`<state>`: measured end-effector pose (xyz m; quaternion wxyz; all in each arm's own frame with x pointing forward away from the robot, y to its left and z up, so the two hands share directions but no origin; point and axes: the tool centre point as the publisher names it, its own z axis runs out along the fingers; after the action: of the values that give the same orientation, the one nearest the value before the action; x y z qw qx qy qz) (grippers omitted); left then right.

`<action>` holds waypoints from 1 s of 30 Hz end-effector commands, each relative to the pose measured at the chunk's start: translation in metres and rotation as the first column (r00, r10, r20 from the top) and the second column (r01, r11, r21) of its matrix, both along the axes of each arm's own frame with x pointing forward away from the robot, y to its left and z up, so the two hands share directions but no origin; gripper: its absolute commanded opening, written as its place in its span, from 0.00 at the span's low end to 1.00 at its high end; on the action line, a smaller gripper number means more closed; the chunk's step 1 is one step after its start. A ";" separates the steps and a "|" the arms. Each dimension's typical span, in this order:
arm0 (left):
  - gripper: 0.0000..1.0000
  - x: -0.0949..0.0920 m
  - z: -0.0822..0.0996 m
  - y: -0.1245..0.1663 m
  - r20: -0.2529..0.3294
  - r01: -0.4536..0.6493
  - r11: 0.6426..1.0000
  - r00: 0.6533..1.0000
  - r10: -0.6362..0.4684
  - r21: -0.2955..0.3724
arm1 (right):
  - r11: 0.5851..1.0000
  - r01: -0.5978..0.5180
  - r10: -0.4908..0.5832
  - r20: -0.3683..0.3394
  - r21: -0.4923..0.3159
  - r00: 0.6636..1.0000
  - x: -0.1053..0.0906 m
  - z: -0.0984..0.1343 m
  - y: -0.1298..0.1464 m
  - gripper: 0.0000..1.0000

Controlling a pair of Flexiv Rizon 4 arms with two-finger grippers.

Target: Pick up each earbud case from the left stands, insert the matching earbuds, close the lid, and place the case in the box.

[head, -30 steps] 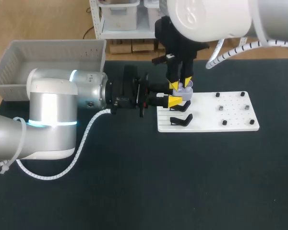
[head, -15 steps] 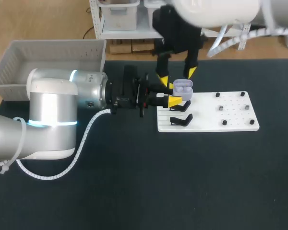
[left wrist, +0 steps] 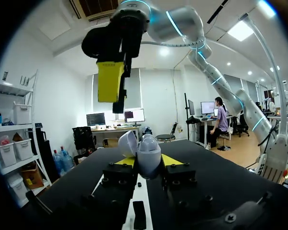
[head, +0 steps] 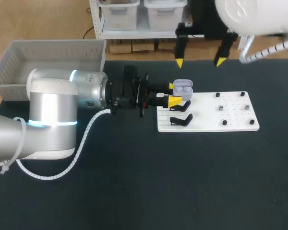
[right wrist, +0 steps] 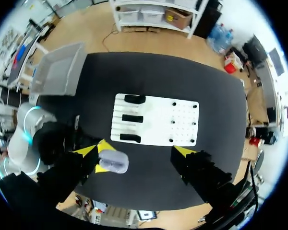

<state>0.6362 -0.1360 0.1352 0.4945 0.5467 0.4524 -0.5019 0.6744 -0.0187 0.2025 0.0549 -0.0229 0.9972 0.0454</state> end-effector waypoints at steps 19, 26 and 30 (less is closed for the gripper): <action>0.00 -0.001 0.000 0.000 0.002 -0.005 1.000 1.000 0.005 -0.001 | 1.000 0.009 -0.009 0.019 0.009 1.000 0.000 -0.047 -0.008 1.00; 0.00 -0.001 0.000 0.000 0.002 -0.005 1.000 1.000 0.005 -0.001 | 0.999 -0.028 0.029 -0.029 0.026 0.999 -0.022 -0.045 -0.010 1.00; 0.00 -0.001 0.000 0.000 0.002 -0.005 1.000 1.000 0.005 -0.001 | 1.000 0.021 -0.020 0.091 -0.007 0.996 -0.027 -0.028 -0.021 1.00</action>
<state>0.6361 -0.1361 0.1352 0.4944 0.5467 0.4524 -0.5020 0.6652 -0.0323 0.1649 0.0540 -0.0258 0.9971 0.0468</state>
